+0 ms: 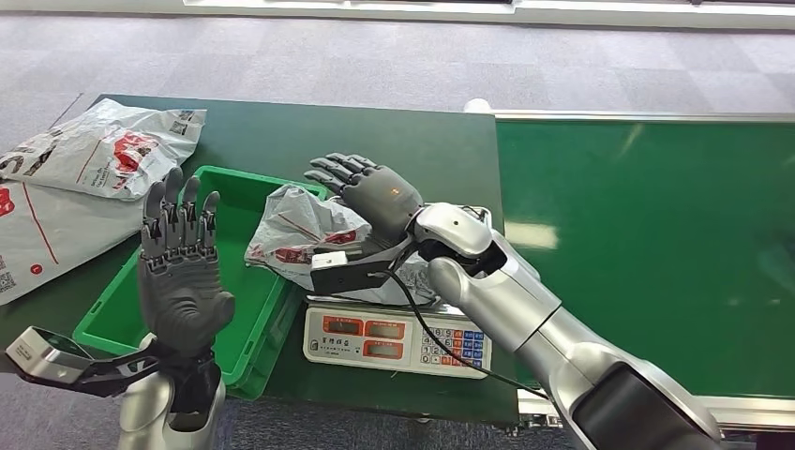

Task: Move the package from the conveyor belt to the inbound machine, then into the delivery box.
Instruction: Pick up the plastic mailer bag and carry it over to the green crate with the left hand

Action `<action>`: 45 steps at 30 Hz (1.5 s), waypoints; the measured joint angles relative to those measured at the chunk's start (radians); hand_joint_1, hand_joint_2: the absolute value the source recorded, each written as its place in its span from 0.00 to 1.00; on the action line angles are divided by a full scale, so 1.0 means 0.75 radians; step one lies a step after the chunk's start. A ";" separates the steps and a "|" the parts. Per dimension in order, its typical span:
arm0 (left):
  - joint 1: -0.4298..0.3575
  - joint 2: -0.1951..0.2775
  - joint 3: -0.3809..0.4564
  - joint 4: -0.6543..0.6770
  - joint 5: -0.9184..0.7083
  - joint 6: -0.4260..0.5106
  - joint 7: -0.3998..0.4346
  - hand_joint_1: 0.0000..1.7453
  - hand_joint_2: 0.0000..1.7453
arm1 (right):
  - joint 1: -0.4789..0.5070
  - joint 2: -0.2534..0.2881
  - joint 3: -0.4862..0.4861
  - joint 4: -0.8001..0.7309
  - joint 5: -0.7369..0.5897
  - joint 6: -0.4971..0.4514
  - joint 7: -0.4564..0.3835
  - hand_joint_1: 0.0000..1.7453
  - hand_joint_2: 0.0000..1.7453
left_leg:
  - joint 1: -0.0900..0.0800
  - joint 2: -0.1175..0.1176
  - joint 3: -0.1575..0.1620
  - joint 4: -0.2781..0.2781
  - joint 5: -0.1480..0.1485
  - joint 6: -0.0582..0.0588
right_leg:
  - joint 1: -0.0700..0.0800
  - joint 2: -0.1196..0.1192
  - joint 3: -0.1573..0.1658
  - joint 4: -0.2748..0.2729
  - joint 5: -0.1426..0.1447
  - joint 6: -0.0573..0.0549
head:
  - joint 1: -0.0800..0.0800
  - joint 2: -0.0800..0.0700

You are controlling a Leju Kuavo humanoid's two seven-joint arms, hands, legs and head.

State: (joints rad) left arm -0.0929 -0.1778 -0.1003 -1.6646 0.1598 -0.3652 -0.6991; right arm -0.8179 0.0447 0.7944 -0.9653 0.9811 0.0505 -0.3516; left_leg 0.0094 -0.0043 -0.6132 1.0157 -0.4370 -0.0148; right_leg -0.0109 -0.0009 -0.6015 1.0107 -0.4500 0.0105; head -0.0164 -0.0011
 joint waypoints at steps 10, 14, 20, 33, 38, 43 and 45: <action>-0.272 0.201 -0.160 0.252 -1.336 0.330 0.214 0.00 1.00 | 0.120 -0.058 -0.154 -0.220 0.001 -0.054 -0.021 0.00 0.00 | 0.000 0.007 0.000 0.000 0.002 -0.002 | 0.000 0.004 -0.003 0.000 0.006 -0.004 | 0.000 0.000; -0.335 0.242 -0.199 0.338 -1.296 0.342 0.213 0.00 1.00 | 0.146 -0.066 -0.195 -0.266 0.007 -0.052 -0.021 0.00 0.00 | 0.000 0.010 0.001 0.000 0.002 -0.002 | 0.000 0.006 -0.004 0.000 0.006 -0.004 | 0.000 0.000; -0.656 0.244 -0.456 0.819 -1.592 0.091 0.229 0.00 1.00 | 0.206 -0.060 -0.308 -0.362 0.066 -0.080 0.050 0.00 0.00 | -0.001 0.001 -0.002 0.001 0.006 0.001 | -0.001 -0.002 -0.004 -0.001 0.008 -0.002 | -0.001 0.000; -1.052 0.214 -0.917 1.460 -1.565 0.124 0.201 0.00 1.00 | 0.248 -0.056 -0.476 -0.424 0.114 -0.079 -0.008 0.00 1.00 | -0.003 0.009 0.000 0.000 0.007 0.000 | 0.000 0.007 -0.003 -0.001 0.013 -0.001 | 0.000 0.000; -1.073 0.207 -0.949 1.495 -1.557 0.126 0.211 0.00 1.00 | 0.272 -0.056 -0.498 -0.435 0.130 -0.081 -0.007 0.00 1.00 | -0.003 0.009 0.002 0.000 0.007 0.000 | 0.000 0.007 0.000 -0.001 0.013 -0.001 | 0.000 0.000; -1.085 0.203 -0.967 1.510 -1.556 0.128 0.216 0.00 1.00 | 0.279 -0.054 -0.510 -0.447 0.138 -0.078 0.002 0.00 1.00 | -0.003 0.009 0.004 0.000 0.008 0.000 | 0.000 0.007 0.001 -0.001 0.014 -0.001 | 0.000 0.000; -1.087 0.202 -0.971 1.514 -1.554 0.132 0.217 0.00 1.00 | 0.281 -0.052 -0.515 -0.454 0.146 -0.072 0.006 0.00 1.00 | -0.003 0.009 0.004 0.000 0.008 0.000 | 0.000 0.007 0.002 -0.001 0.014 -0.001 | 0.000 0.000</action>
State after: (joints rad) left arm -0.9079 -0.0262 -0.8284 -0.5294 -1.0059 -0.2664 -0.5363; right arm -0.6068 0.0057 0.4084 -1.3057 1.0904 -0.0035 -0.3473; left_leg 0.0073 0.0022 -0.6102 1.0156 -0.4308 -0.0150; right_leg -0.0112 0.0040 -0.6001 1.0100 -0.4399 0.0099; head -0.0164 -0.0011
